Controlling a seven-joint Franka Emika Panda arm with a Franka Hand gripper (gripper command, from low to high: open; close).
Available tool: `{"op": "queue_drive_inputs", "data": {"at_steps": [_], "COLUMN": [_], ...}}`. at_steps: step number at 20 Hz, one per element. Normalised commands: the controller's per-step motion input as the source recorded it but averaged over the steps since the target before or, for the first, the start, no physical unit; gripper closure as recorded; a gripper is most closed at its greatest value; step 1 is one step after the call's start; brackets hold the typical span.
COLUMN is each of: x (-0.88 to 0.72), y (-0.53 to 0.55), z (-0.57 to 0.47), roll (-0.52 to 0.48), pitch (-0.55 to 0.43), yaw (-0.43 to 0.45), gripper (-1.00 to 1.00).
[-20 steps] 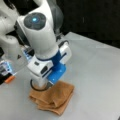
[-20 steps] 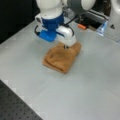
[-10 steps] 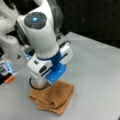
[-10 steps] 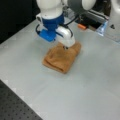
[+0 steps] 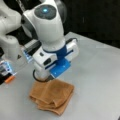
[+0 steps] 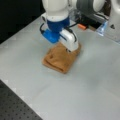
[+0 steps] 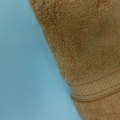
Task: Folding a towel twice
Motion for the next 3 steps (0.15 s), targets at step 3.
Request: {"op": "queue_drive_inputs", "data": {"at_steps": [3], "x": [-0.06], "y": [0.09], "z": [-0.04], "roll": [-0.156], "pitch": [-0.078], "yaw": [-0.007], "gripper": [-1.0]}}
